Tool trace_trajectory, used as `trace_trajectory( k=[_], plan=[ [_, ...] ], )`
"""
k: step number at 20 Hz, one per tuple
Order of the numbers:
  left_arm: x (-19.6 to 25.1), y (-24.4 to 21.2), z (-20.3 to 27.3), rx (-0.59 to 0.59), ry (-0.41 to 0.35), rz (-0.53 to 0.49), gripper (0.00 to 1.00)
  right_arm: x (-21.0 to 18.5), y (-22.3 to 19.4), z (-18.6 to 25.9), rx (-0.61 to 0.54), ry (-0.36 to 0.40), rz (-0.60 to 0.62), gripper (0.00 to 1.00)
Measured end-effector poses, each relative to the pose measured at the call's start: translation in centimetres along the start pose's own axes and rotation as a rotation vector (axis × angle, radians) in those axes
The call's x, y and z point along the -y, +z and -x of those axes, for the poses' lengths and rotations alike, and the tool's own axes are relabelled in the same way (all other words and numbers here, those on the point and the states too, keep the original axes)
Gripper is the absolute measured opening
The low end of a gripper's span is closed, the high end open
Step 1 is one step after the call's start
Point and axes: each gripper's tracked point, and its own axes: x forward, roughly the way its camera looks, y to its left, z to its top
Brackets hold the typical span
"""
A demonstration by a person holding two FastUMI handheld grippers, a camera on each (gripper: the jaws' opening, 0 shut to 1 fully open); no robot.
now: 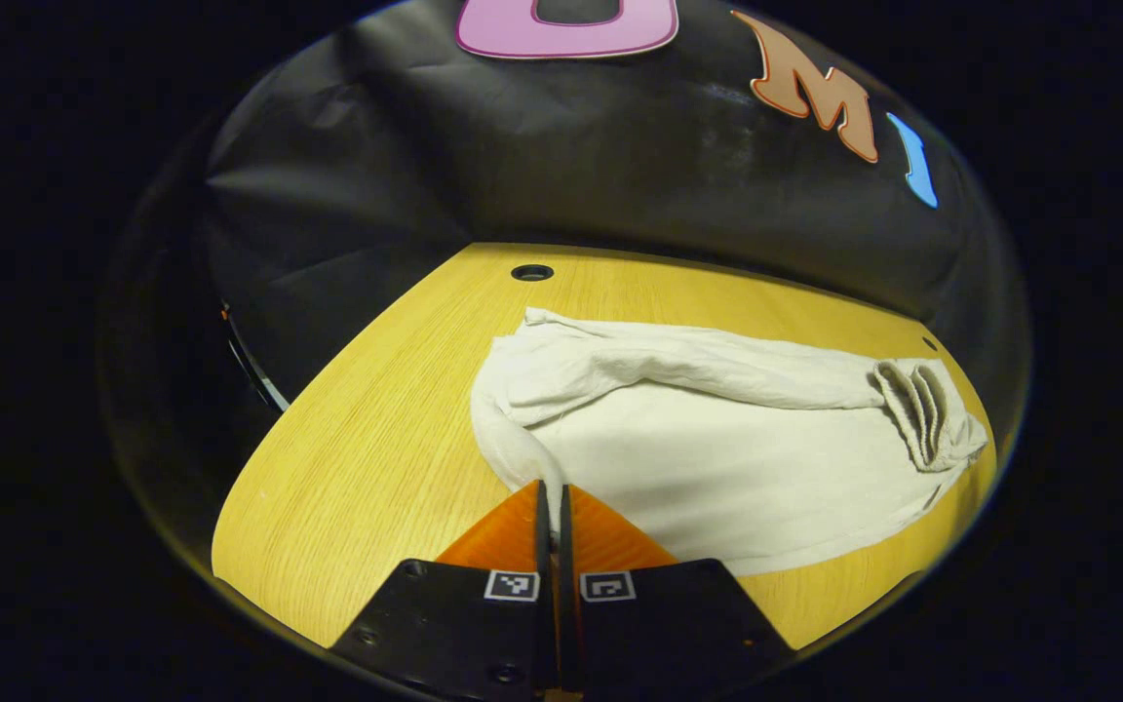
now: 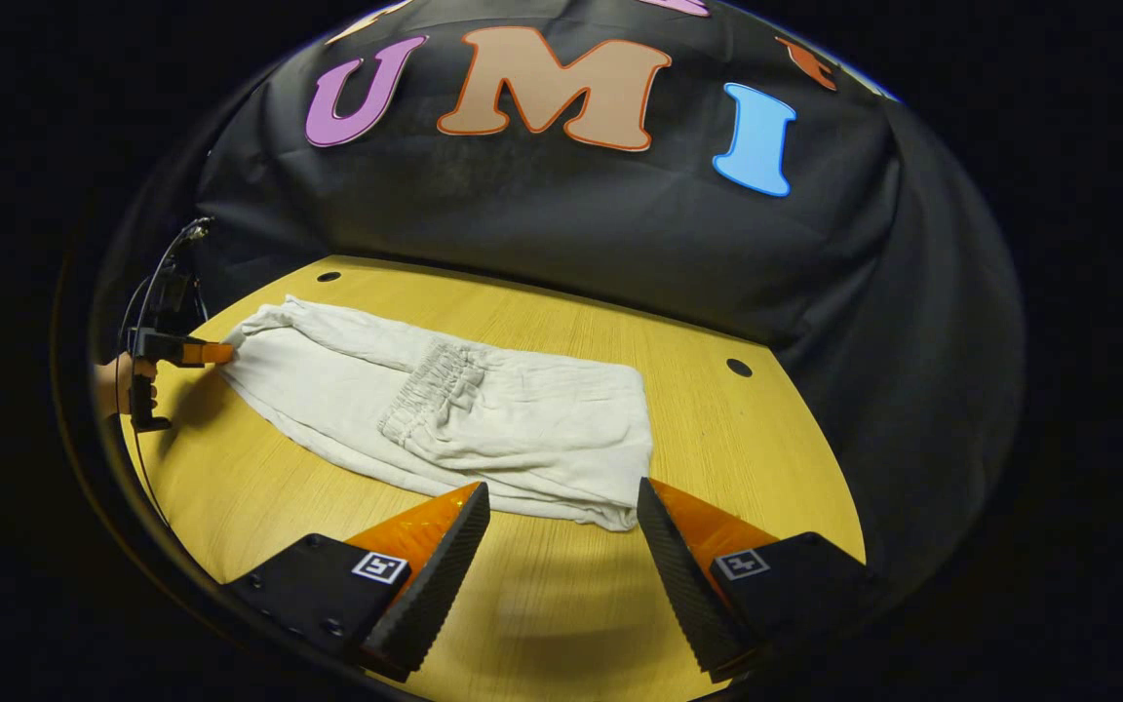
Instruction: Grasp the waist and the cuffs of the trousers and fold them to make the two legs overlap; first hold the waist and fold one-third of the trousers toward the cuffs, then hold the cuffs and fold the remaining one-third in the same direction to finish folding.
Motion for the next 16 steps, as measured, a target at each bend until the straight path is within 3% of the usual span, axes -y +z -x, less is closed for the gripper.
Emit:
trace_trajectory(
  k=[6, 11, 16],
  plan=[
    [0.1, 1.7, 0.8, 0.028, -0.078, 0.144, 0.00, 0.4, -1.9, 4.4, 0.002, -0.039, -0.034, 0.99],
    [2.3, 5.3, 2.7, 0.103, -0.146, 0.115, 0.00, 0.8, -3.0, 8.3, 0.024, -0.076, -0.075, 0.98],
    [6.7, 8.5, 4.5, 0.155, -0.208, 0.085, 0.00, 2.0, -3.7, 9.1, 0.037, -0.077, -0.124, 0.98]
  ],
)
